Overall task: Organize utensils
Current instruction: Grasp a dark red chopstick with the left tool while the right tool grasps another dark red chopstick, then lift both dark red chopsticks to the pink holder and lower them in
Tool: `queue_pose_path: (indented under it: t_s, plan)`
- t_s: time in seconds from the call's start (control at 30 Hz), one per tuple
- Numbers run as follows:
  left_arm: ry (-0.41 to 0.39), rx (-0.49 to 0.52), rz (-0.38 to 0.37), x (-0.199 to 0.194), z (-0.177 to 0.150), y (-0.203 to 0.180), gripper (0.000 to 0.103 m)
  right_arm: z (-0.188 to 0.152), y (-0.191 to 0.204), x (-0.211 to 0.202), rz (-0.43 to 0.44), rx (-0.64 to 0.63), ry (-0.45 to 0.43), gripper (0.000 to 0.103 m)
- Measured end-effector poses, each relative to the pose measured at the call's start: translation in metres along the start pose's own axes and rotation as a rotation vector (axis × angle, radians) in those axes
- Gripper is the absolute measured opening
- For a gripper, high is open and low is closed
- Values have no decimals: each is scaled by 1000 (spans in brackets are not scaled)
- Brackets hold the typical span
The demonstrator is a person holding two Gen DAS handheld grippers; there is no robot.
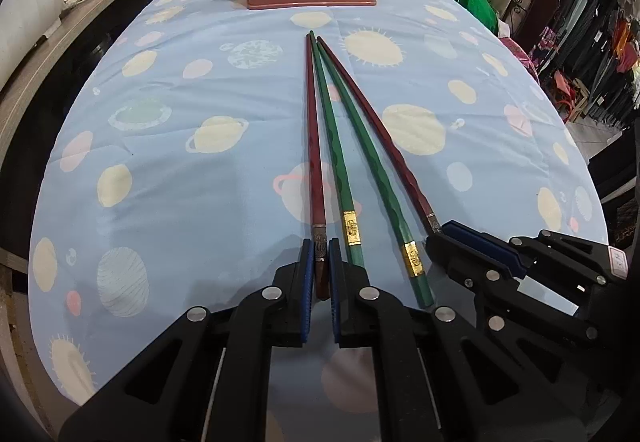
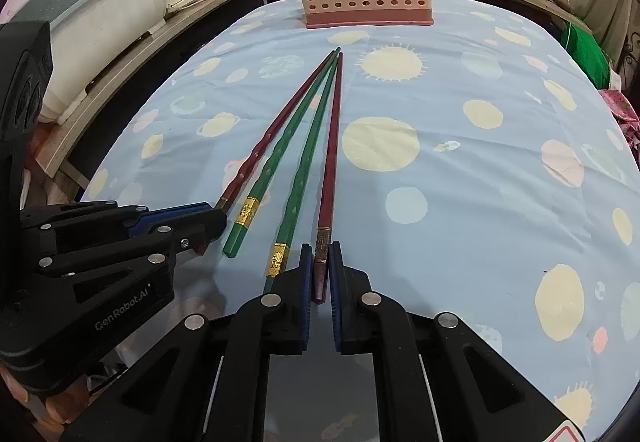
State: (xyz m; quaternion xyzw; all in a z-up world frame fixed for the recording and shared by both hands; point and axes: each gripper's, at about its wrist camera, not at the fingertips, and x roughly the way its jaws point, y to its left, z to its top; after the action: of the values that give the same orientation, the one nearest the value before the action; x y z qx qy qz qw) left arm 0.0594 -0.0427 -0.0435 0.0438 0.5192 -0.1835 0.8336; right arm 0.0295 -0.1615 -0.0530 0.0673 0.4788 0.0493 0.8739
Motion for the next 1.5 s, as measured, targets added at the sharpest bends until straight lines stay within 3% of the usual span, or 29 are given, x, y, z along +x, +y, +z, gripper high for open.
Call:
queue_pose_path:
  t_s: [0.43,0.7,0.73,1.03,1.2,1.23,1.3,1.43,1.5]
  plan:
    - [-104,-56,-39,-50,28,6,7,23,-19,-49,9,63,-133,7]
    - [-213,-69,-39,-91,68,12,7,65,-36,-90,3,92,-262,7]
    - [-222,-68,-37,-94,72,13,0,70,-38,-94,2,95,-279,7]
    - [-297,-70,-27,-117,116,18,0,111,-52,-118,2,118,-385,7]
    - [-246,-70,-49,-98,101,25,4,105,-54,-117,9,126,-375,7]
    - [-224,-75,-56,-89,94,26,10,102,-54,-116,11,129,-372,7]
    - [-177,-83,-46,-67,77,26,30,98,-54,-115,14,137,-366,7]
    - [-67,-103,-83,-25,46,23,30,91,-53,-112,14,142,-350,7]
    - [-29,-97,-62,-8,34,19,29,88,-53,-109,15,143,-341,7]
